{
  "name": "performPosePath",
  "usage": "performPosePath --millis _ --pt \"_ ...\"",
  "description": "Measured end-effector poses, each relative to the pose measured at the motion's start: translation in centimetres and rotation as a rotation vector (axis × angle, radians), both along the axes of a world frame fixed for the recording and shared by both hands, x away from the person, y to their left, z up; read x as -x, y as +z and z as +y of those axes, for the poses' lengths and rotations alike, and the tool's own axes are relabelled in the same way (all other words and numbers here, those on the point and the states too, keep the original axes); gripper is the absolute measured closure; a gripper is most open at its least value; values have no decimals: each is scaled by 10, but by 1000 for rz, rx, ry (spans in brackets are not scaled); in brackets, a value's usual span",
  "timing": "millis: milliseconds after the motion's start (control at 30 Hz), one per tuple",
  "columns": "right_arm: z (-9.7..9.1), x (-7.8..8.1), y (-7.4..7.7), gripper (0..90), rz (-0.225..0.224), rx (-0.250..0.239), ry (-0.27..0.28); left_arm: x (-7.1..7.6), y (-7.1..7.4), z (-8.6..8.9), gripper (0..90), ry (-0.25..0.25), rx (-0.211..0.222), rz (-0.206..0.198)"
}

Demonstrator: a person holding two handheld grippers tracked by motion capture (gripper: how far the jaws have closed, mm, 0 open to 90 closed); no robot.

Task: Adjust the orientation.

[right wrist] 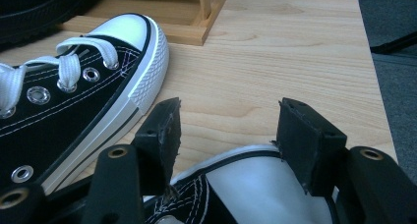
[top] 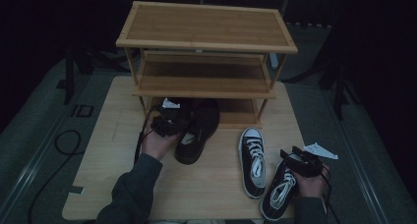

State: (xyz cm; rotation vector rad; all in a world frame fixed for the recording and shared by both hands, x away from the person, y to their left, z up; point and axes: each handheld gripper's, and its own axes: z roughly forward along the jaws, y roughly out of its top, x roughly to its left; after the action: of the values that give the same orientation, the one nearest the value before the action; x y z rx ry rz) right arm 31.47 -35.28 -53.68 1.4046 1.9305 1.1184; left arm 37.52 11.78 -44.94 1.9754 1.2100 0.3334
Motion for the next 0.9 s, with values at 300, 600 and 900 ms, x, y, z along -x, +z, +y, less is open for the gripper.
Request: performPosePath --millis 300,600,900 --pt "0 0 0 419 -2 0 0 21 -8 26 898 31 -35 13" --pt "0 0 0 420 -2 0 -1 44 -50 35 898 33 -37 91" --pt "1 0 0 420 -4 1 -1 67 -64 25 896 -37 -46 123"
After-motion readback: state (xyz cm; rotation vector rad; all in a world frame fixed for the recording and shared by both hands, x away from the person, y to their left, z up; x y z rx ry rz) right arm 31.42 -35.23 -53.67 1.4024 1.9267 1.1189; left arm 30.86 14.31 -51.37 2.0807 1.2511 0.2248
